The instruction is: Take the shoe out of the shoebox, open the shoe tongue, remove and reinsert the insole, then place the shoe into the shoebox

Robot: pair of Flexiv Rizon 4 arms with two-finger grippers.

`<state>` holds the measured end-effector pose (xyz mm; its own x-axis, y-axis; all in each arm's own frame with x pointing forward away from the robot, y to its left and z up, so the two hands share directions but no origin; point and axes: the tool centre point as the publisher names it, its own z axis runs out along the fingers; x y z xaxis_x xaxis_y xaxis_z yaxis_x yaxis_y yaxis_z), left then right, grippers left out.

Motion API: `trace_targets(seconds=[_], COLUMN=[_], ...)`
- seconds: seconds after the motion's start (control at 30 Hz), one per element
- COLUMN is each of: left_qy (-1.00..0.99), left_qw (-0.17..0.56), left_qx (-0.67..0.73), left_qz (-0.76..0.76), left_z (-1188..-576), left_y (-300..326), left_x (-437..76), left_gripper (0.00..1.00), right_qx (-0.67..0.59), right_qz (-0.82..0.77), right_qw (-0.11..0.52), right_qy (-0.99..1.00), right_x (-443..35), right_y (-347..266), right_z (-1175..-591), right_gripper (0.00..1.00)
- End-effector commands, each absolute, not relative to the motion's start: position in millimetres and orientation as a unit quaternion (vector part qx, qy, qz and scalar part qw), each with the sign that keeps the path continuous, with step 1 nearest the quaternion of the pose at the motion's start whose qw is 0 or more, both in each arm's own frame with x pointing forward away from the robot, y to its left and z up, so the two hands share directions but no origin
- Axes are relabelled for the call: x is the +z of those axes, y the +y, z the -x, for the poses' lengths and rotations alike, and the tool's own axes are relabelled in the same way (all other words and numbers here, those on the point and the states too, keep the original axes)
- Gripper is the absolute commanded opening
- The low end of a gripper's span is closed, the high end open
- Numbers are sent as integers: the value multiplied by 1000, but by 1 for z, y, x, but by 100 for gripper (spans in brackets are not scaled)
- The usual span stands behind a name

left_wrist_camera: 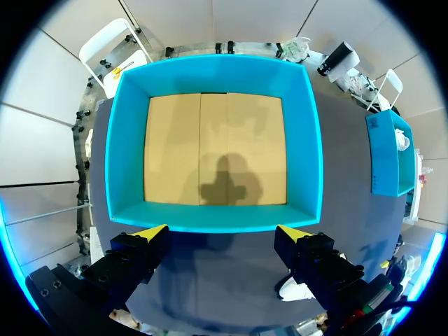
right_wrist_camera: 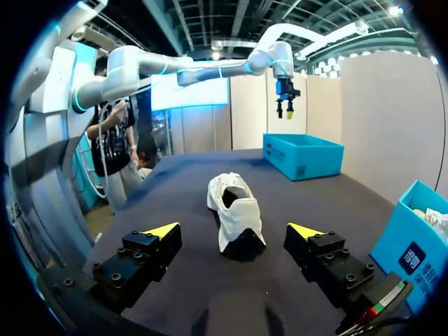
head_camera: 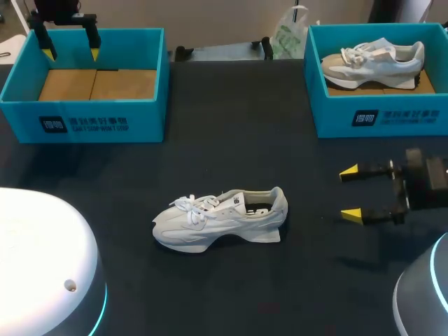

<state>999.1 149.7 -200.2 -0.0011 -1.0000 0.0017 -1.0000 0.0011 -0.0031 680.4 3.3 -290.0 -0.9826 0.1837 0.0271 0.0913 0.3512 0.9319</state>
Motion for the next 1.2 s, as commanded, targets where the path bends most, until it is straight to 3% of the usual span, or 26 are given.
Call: trace_targets(seconds=[0.03,0.67,1.2], left_qy=[707,707,707], left_qw=[0,0,0], left_qx=[-1,-1,-1], left_qz=[707,707,707], left_z=[-999,-999,-999], left_y=[150,150,150], left_x=[-200,-200,-200], left_gripper=[100,100,100], right_qx=[562,577,574], right_qz=[-84,-82,-69], right_qw=[41,55,72], right_qy=[822,811,813], right_x=[-290,-352,-364], right_y=[4,0,20], right_z=[-681,-698,-703], right_gripper=[100,100,100])
